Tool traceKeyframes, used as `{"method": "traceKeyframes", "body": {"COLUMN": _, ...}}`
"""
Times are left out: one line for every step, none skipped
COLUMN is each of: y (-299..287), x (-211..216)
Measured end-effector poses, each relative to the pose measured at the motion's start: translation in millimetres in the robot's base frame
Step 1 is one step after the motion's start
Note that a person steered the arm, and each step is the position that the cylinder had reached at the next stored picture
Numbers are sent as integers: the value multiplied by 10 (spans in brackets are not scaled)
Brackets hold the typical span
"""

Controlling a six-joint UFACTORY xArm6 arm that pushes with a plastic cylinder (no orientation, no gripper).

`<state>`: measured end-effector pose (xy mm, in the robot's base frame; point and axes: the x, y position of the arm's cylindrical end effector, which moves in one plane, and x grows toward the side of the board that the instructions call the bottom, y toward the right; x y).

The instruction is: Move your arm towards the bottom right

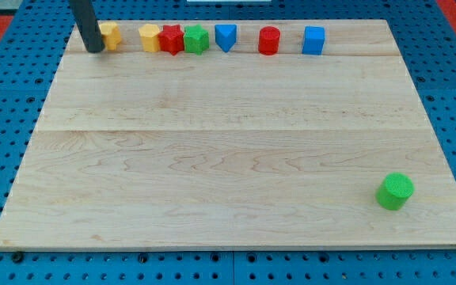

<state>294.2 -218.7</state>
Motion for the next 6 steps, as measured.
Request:
{"method": "traceKeyframes", "body": {"y": 904, "x": 728}}
{"method": "traceKeyframes", "body": {"y": 1868, "x": 1252}}
{"method": "traceKeyframes", "body": {"y": 3063, "x": 1253}}
{"method": "traceKeyframes", "body": {"y": 4312, "x": 1383}}
{"method": "traceKeyframes", "body": {"y": 4904, "x": 2128}}
{"method": "traceKeyframes", "body": {"y": 4689, "x": 2735}}
